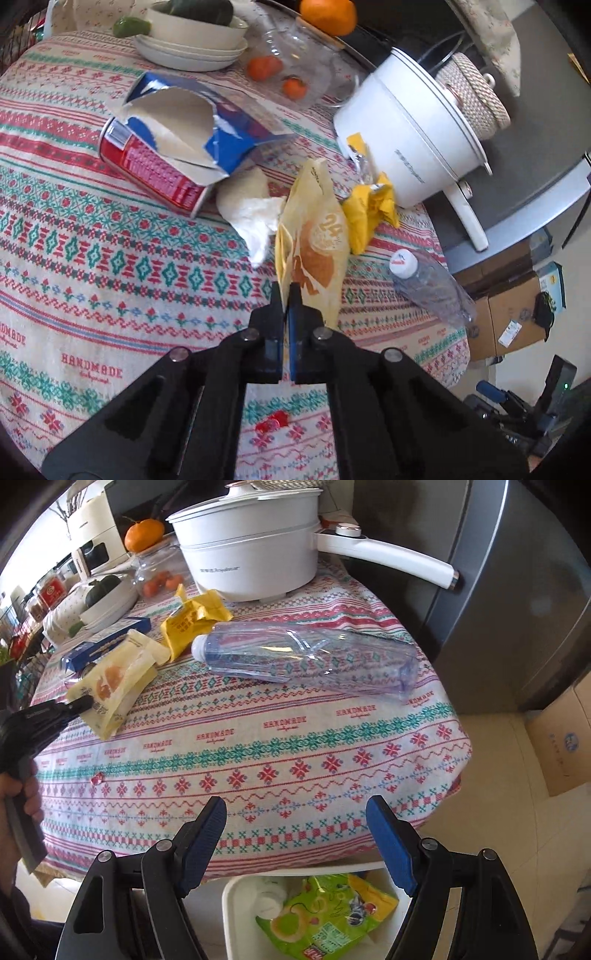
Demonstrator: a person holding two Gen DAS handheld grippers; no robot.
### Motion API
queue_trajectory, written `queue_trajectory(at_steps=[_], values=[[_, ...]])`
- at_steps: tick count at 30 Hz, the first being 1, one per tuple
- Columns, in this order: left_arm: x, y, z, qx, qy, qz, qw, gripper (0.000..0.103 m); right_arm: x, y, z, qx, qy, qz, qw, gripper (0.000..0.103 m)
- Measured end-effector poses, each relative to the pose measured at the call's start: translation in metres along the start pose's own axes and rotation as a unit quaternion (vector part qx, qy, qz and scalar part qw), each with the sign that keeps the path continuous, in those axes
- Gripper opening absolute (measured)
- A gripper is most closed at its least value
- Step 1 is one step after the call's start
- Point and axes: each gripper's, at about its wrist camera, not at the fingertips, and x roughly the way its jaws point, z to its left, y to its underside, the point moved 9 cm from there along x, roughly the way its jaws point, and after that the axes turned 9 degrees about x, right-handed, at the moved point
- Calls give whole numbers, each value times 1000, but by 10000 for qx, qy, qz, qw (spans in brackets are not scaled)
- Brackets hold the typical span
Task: Collect trash
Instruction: 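Grasp the yellow paper bread bag with the left tool and lift it, then grasp the clear plastic water bottle with the right tool and lift it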
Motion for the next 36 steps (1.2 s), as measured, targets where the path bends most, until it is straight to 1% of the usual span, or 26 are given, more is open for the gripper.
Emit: queue_trajectory(at_steps=[1,3,5,7,10,13,16,18,19,20,25,26,28,32,33,35,36], values=[[-2,1,-3,53,-23,29,10000,2,-1,0,-2,19,16,-13,10000,79],[-14,3,-9,276,-186,26,9994,1,-4,-2,-7,50,40,-47,10000,79],[-27,1,-17,556,-278,-62,9980,1,-8,-5,-9,6,37,-73,10000,79],[-41,-1,-26,838,-330,-143,9958,1,-10,-11,-8,-168,-10,-86,9998,79],[-56,-1,-36,932,-86,-194,9954,1,-11,-24,-3,-626,-71,-98,9980,79],[-69,2,-43,985,41,-215,9949,1,-5,-45,4,-1176,-121,-120,9929,79],[-74,7,-48,1185,-36,-201,9927,1,9,-66,13,-2047,183,-169,9785,79],[-75,9,-51,1339,-156,-201,9907,1,21,-77,21,-2694,402,-152,9621,79],[-78,11,-49,1394,-216,-202,9898,1,26,-80,23,-2871,462,-112,9567,79],[-78,12,-49,1416,-251,-170,9895,1,35,-84,26,-3107,546,-26,9489,79],[-70,16,-48,1334,-341,22,9905,1,71,-91,31,-3671,800,292,9263,80],[-70,15,-48,1324,-340,25,9906,1,79,-91,30,-3800,904,362,9199,80],[-70,14,-47,1328,-378,-3,9904,1,88,-94,25,-3990,1145,353,9091,80],[-71,12,-43,1262,-419,3,9911,1,101,-99,16,-4154,1370,348,8986,80],[-71,13,-42,1234,-413,14,9915,1,102,-99,15,-4174,1393,351,8973,79],[-71,13,-42,1191,-375,38,9922,1,103,-100,11,-4188,1470,310,8956,75],[-71,14,-42,1185,-364,38,9923,1,103,-100,10,-4163,1463,267,8970,74]])
